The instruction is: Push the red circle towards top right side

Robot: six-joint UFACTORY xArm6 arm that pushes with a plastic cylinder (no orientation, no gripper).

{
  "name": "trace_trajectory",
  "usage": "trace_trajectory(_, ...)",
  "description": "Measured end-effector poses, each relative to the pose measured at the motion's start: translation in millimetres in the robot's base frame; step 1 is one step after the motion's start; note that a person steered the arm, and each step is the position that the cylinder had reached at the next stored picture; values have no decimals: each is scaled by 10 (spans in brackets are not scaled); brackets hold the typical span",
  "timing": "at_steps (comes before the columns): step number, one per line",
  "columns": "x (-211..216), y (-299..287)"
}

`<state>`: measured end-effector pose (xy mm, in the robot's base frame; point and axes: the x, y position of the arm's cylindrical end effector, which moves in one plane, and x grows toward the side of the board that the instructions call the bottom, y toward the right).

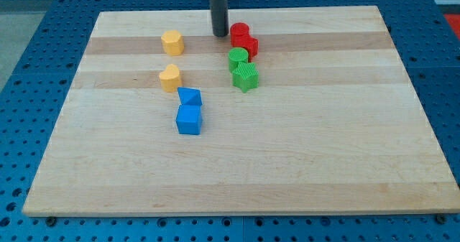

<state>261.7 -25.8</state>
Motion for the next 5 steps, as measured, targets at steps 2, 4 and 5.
trace_trajectory(2, 283, 59)
trace_trajectory(4, 260, 860)
trace_trajectory(5, 78, 1292)
